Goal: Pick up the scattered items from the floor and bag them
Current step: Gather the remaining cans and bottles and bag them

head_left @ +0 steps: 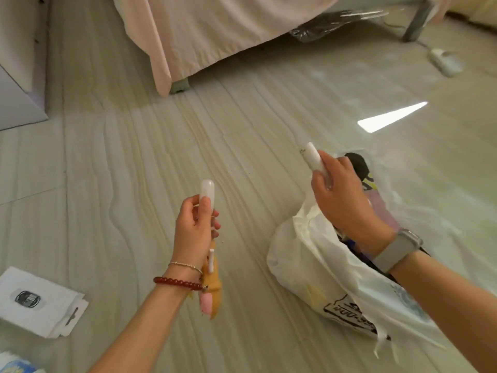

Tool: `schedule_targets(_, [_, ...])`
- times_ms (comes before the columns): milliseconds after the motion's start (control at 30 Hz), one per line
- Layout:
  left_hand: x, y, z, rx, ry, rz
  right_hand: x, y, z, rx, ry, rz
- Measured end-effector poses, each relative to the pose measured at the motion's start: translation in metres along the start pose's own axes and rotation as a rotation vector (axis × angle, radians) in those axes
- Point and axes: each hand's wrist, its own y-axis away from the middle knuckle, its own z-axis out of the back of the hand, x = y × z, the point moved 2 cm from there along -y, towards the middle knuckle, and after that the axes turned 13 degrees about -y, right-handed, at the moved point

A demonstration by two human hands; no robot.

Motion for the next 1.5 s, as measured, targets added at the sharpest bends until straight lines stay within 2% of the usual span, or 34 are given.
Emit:
schedule_targets(133, [-0.039,0.024,-0.037,0.126,0.102,0.008,-0.061,0.011,0.068,-0.009,0.235,-0.213])
schedule_targets(300, [-0.074,0.056,-0.072,0.315,0.205,0.017,-0.091,0.032,0.096,0.042,0.352,-0.232])
schedule_targets(333, [-0.081,0.06,-0.078,0.337,0.251,0.039,-0.086,0.034,0.097,0.063,0.321,-0.18])
schedule_targets(400, [-0.094,0.064,-0.09,0.356,0.371,0.1,-0.066,0.042,0.096,0.19,0.088,-0.109])
schedule_targets(500, [-0.116,0.061,-0.106,0.339,0.525,0.159,-0.037,0.063,0.089,0.522,-0.373,-0.217])
schedule_targets(567, [-0.129,0.058,-0.117,0.316,0.575,0.166,-0.032,0.07,0.089,0.527,-0.547,-0.262])
schedule_targets(667, [-0.142,0.057,-0.135,0.328,0.59,0.148,-0.034,0.072,0.096,0.416,-0.416,-0.154])
schedule_targets(733, [-0.144,0.058,-0.143,0.373,0.524,0.099,-0.041,0.072,0.103,0.27,-0.245,-0.07])
schedule_targets(767, [-0.142,0.058,-0.147,0.381,0.419,0.047,-0.044,0.072,0.109,0.199,-0.196,-0.051])
schedule_targets(867, [-0.115,0.05,-0.151,0.242,-0.209,-0.144,-0.061,0.067,0.128,0.008,-0.015,-0.116])
schedule_targets(933, [-0.083,0.043,-0.152,0.174,-0.604,-0.098,-0.074,0.061,0.136,-0.042,0.191,-0.195])
schedule_targets(967, [-0.068,0.041,-0.152,0.188,-0.698,-0.032,-0.08,0.059,0.135,-0.025,0.303,-0.219])
schedule_targets(1000, [-0.055,0.039,-0.153,0.227,-0.715,0.049,-0.084,0.057,0.132,-0.001,0.414,-0.219])
schedule_targets(1100, [-0.036,0.035,-0.153,0.315,-0.503,0.246,-0.093,0.06,0.123,0.052,0.655,-0.145])
schedule_targets(1200, [-0.037,0.032,-0.151,0.275,-0.437,0.139,-0.101,0.067,0.119,0.143,0.703,-0.137])
schedule_targets(1333, [-0.044,0.035,-0.15,0.206,-0.422,0.017,-0.114,0.075,0.106,0.366,0.644,-0.154])
schedule_targets(1367, [-0.044,0.035,-0.15,0.189,-0.43,0.002,-0.117,0.077,0.105,0.369,0.632,-0.128])
schedule_targets(1433, [-0.042,0.036,-0.151,0.162,-0.448,-0.01,-0.119,0.079,0.113,0.253,0.61,-0.071])
schedule_targets(1500, [-0.039,0.036,-0.151,0.147,-0.463,-0.017,-0.13,0.079,0.129,0.092,0.651,-0.161])
